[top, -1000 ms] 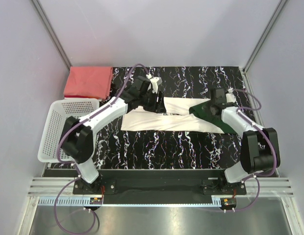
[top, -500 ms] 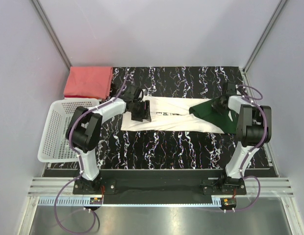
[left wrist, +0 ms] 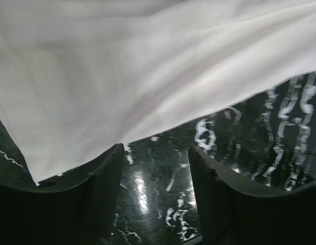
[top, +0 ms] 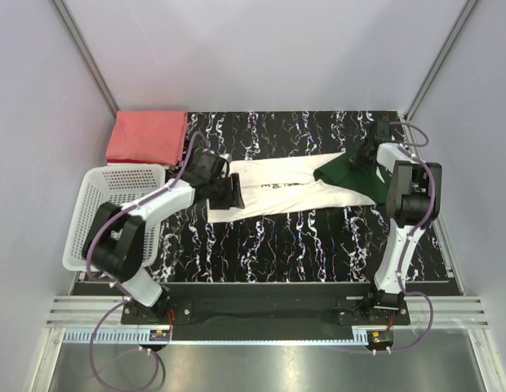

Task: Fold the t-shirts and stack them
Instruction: Fold the tshirt

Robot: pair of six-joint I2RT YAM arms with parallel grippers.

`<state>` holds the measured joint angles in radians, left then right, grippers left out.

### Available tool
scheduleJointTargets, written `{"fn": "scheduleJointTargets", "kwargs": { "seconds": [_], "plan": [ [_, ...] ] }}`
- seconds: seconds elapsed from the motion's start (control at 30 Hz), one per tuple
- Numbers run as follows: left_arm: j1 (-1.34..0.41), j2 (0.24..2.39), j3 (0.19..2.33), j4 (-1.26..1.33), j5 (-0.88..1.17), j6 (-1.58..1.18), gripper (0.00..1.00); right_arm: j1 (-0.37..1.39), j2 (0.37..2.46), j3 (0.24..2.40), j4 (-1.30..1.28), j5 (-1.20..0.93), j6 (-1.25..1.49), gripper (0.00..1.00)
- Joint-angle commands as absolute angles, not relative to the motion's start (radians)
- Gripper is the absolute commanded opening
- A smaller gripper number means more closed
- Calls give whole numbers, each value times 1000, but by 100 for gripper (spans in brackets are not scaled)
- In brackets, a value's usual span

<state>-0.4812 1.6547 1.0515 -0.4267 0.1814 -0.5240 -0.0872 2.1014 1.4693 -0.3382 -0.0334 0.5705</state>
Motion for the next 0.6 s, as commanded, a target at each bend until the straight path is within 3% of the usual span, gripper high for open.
{"fn": "scheduleJointTargets", "kwargs": {
  "seconds": [0.0, 0.3, 0.57],
  "plan": [
    [-497, 1502, 1139, -365, 216, -529, 59, -92, 2206, 1604, -386, -89, 500, 7],
    [-466, 1635, 1216, -422, 357, -419, 60, -103, 2465, 2046, -482, -328, 453, 8],
    [-436, 1851, 1249, -446, 253, -406, 59, -121, 2186, 1909, -505, -361, 482, 17]
  ]
}}
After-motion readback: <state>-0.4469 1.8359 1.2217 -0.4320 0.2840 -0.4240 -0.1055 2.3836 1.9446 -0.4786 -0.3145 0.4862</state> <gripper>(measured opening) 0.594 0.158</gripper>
